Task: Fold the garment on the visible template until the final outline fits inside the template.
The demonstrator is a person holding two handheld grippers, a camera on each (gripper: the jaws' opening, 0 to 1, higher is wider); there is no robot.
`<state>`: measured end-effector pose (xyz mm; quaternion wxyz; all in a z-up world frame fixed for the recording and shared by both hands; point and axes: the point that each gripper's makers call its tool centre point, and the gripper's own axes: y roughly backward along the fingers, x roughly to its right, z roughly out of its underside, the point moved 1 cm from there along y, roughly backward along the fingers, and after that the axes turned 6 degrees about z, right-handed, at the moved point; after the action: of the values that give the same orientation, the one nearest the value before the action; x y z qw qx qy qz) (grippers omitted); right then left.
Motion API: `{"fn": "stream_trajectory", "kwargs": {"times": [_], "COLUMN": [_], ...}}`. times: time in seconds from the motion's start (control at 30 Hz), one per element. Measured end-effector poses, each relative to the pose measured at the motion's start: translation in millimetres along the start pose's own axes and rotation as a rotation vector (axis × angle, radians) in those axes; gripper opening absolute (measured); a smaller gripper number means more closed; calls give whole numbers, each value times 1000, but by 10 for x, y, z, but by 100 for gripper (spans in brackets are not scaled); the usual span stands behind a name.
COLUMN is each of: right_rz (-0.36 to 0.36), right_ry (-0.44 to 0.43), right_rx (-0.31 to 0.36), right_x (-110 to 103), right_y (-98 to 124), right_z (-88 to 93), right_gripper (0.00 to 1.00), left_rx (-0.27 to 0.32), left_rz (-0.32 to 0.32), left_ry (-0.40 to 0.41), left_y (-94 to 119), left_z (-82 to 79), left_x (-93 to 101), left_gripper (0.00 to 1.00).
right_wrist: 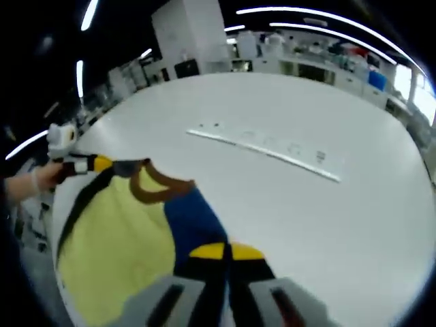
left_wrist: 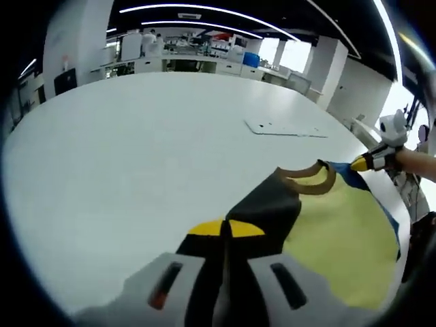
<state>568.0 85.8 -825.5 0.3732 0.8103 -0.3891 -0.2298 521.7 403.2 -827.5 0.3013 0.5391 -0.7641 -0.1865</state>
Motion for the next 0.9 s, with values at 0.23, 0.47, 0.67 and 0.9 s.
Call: {"fn": "stream_trajectory", "kwargs": {"times": [0.23,0.47,0.67,0.9], "right_rz": [13,-18,-56,-129], "right_ry": [17,-14,76,131], "right_rx": [5,32,49,86], "right_x": [3,-23,-180,-293], "right_y": [-46,-60,24,115], "right_z": [-46,-72,-5,37], "right_gripper": [0,3,37,74], "left_rx": [-1,32,37,56], "left_rz": [-12,38,124,208], "left_ry": [-4,17,-63,-120], "left_y": [-46,4,51,209], "left_z": [6,-63,-101,-74], "left_x": [-40,27,160,353], "left_gripper": [0,1,31,70]}}
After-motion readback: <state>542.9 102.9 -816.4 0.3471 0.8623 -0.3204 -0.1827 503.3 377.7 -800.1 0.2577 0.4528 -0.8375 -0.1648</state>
